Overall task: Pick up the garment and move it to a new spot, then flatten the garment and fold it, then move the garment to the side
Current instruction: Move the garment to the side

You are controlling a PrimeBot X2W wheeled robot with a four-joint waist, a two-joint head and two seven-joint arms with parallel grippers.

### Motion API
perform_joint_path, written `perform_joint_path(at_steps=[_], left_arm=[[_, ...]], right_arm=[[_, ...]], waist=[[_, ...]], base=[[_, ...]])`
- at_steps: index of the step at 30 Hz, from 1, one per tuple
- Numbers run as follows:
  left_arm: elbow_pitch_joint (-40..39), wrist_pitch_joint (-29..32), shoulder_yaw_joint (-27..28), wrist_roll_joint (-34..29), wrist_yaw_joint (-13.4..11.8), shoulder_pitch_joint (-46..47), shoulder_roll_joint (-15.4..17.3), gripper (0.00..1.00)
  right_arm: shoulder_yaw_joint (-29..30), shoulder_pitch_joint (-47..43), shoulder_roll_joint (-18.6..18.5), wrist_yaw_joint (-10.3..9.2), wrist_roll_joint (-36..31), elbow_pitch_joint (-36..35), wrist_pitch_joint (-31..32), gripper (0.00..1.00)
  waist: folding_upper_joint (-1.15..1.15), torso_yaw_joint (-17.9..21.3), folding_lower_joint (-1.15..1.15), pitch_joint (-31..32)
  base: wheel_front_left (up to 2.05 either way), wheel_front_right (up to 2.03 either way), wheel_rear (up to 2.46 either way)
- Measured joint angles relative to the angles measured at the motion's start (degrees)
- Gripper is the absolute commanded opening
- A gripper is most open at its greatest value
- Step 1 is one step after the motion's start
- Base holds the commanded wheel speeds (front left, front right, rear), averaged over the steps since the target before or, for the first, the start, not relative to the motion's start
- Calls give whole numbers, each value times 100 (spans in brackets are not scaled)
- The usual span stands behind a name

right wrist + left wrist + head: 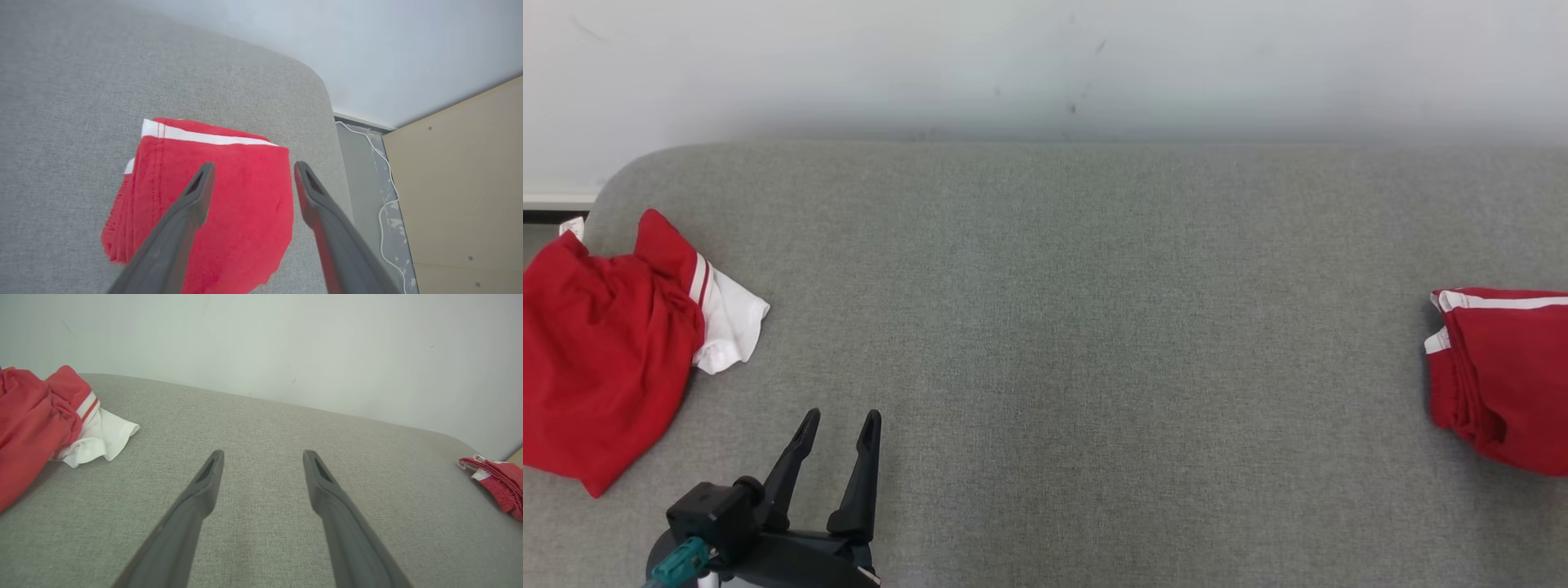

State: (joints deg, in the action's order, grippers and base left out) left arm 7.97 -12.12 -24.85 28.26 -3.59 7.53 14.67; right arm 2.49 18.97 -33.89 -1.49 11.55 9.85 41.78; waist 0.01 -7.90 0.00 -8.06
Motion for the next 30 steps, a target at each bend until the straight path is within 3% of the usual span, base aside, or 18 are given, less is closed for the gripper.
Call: perform_joint_path(at_steps=[5,13,16,19,23,30], left_arm=[[10,-4,2,3,10,-15,-5,100],[-29,-77,146,65,4,-191,8,100],[-56,-87,168,62,0,-210,19,100],[-130,-108,185,56,14,-221,84,100],[-155,-138,186,12,59,-219,140,100],[-78,-162,447,0,-94,-240,103,100]], right_arm=[[43,-118,335,107,233,-477,-771,100],[296,-771,1788,-20,1074,-1079,-2292,100],[327,-1034,1996,9,1237,-1159,-2751,100],[69,-1149,2173,261,1280,-1284,-3159,100],[-202,-1243,2377,459,1316,-1220,-3506,100],[-382,-1564,2739,477,1324,-969,-3947,100]], waist=[[0,10,0,152],[0,57,0,359],[0,101,0,410],[0,151,0,441],[0,203,0,494],[-1,243,0,645]], base=[[0,0,0],[0,0,0],[0,0,0],[0,0,0],[0,0,0],[0,0,0]])
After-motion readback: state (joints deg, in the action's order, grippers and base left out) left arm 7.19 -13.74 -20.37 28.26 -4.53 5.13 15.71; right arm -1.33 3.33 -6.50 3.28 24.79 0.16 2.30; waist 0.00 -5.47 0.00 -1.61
